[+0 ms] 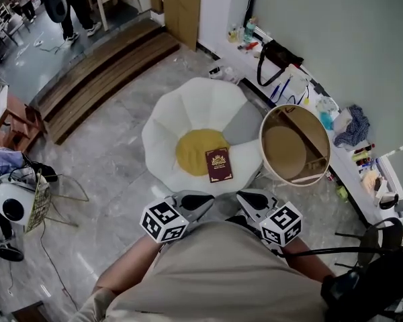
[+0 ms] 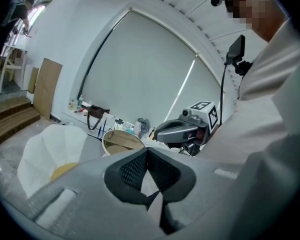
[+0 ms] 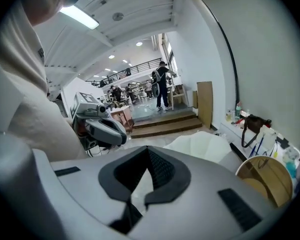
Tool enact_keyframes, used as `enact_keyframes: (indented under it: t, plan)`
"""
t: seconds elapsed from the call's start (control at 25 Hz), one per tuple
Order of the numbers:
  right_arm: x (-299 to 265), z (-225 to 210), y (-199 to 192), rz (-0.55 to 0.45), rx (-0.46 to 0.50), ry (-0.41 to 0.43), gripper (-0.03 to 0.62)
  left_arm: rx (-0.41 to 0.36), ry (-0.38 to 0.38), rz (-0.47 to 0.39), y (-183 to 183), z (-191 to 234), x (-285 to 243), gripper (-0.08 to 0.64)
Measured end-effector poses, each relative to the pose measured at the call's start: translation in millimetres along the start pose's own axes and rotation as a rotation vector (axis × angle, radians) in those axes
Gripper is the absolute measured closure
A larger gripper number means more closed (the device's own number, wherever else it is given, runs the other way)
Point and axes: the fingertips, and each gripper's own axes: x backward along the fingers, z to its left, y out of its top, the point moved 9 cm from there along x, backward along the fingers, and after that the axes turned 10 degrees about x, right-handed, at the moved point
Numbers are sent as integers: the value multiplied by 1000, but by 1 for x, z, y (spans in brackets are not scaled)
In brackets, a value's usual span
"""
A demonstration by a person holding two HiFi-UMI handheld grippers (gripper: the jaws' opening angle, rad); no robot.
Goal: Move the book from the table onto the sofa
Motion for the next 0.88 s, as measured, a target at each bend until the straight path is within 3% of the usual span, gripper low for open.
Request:
enact_keyframes:
  t: [0.48,0.68,0.88]
  plan:
    - [6,35,19,10,69,-55,580,-14,-50,6,-6,0,18,552]
    - [4,53,8,24,37,-74,580,-18,-86,17,-17,0,22,552]
    - [-5,61,-4,41,-5,-67,580,16,-70,53,-31,15,28,552]
